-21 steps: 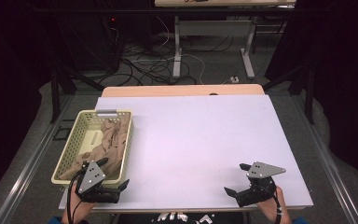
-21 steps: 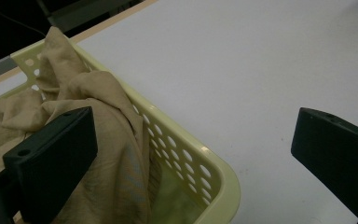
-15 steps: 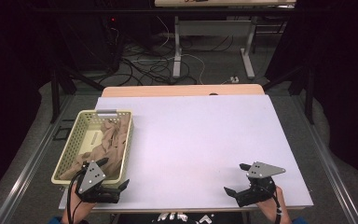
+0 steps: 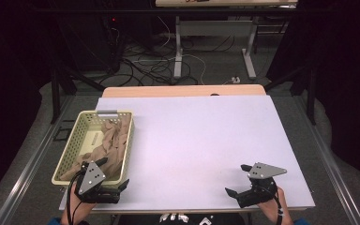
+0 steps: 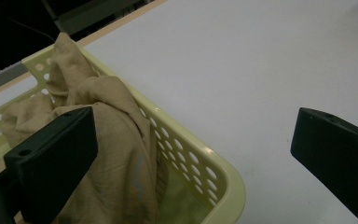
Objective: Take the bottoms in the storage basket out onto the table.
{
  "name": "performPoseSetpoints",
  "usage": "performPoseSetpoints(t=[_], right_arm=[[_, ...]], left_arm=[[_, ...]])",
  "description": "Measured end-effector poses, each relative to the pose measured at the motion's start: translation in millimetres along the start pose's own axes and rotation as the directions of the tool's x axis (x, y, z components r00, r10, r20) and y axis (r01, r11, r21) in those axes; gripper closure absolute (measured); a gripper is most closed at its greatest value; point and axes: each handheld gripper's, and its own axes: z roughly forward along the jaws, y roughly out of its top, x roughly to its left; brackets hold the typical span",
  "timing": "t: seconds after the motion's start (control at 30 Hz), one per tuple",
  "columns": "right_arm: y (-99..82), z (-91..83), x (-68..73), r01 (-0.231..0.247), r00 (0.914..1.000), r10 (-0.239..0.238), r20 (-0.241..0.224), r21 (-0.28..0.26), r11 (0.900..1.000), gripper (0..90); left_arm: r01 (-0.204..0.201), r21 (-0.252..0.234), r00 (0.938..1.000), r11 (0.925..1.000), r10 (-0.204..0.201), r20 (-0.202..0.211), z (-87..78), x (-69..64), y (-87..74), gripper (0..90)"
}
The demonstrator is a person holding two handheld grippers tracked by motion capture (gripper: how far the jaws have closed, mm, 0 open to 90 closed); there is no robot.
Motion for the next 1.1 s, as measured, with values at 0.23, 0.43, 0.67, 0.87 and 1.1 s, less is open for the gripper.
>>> performPoseSetpoints(t=[0.23, 0.43, 0.67, 0.87, 1.1], right_arm=[[0.0, 0.5, 0.0, 0.003, 1.0, -0.003, 0.008, -0.007, 1.0, 0.2], [-0.7, 2.0, -0.7, -0.003, 1.0, 0.003, 0.0, -0.008, 1.0, 0.2], [-0.6, 2.4, -0.1, -0.004, 1.0, 0.004, 0.0, -0.006, 1.0, 0.2], [-0.4, 2.3, -0.2, -0.002, 1.0, 0.002, -0.002, 0.002, 1.0, 0.2], [-0.3, 1.3, -0.2, -0.005, 1.0, 0.005, -0.005, 0.015, 0.9999, 0.2]], left_arm=[[-0.004, 0.013, 1.0, 0.9999, 0.004, -0.006, -1.7, 2.9, 1.6, 0.5], [-0.008, 0.028, 0.9999, 0.9996, 0.009, -0.014, -2.2, 8.0, 3.0, 0.4], [0.014, 0.025, 0.9996, 0.9996, -0.013, -0.023, -5.2, 14.6, 4.9, 0.2], [0.002, 0.042, 0.9992, 0.9991, 0.0, -0.04, -7.4, 22.8, 6.4, 0.2], [-0.007, 0.068, 0.9993, 0.9977, 0.009, -0.037, -6.8, 30.6, 9.7, 0.2]])
